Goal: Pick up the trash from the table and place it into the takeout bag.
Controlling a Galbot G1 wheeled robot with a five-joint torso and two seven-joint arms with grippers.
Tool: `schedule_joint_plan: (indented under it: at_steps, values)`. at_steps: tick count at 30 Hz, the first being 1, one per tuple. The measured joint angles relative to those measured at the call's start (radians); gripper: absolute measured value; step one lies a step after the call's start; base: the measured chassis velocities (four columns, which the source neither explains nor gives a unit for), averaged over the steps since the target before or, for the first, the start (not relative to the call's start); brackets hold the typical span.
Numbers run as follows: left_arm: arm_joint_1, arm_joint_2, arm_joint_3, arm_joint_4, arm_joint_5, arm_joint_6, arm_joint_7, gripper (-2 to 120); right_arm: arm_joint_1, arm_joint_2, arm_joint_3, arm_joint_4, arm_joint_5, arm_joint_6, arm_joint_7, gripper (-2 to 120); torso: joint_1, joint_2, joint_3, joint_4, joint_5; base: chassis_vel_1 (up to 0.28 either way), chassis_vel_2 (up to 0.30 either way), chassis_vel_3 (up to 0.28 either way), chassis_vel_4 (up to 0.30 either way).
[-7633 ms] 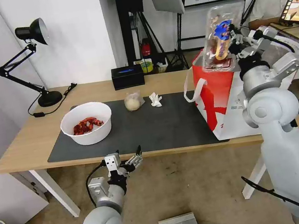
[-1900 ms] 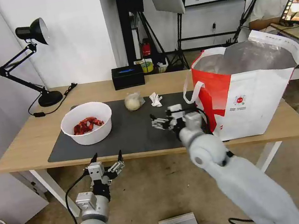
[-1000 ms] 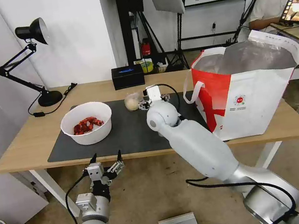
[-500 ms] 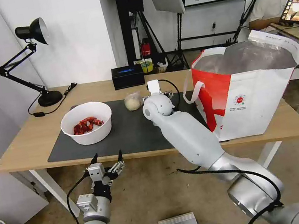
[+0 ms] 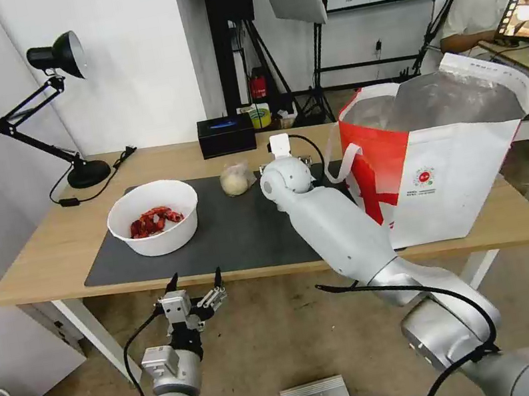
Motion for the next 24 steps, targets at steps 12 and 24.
schedule_joint_plan:
  at_steps: [12, 24]
  values:
    - [0.002, -0.014, 0.018, 0.005, 0.016, -0.002, 0.001, 100, 0.02, 0.0, 0.013, -0.048, 0.028, -0.007, -0.05, 100, 0.0, 0.0, 0.0, 0.0, 0.0, 0.0, 0.0, 0.0, 0.0]
    - [0.001, -0.018, 0.025, 0.011, 0.018, -0.004, 0.001, 100, 0.027, 0.0, 0.023, -0.085, 0.04, -0.018, -0.104, 100, 0.0, 0.0, 0.0, 0.0, 0.0, 0.0, 0.0, 0.0, 0.0]
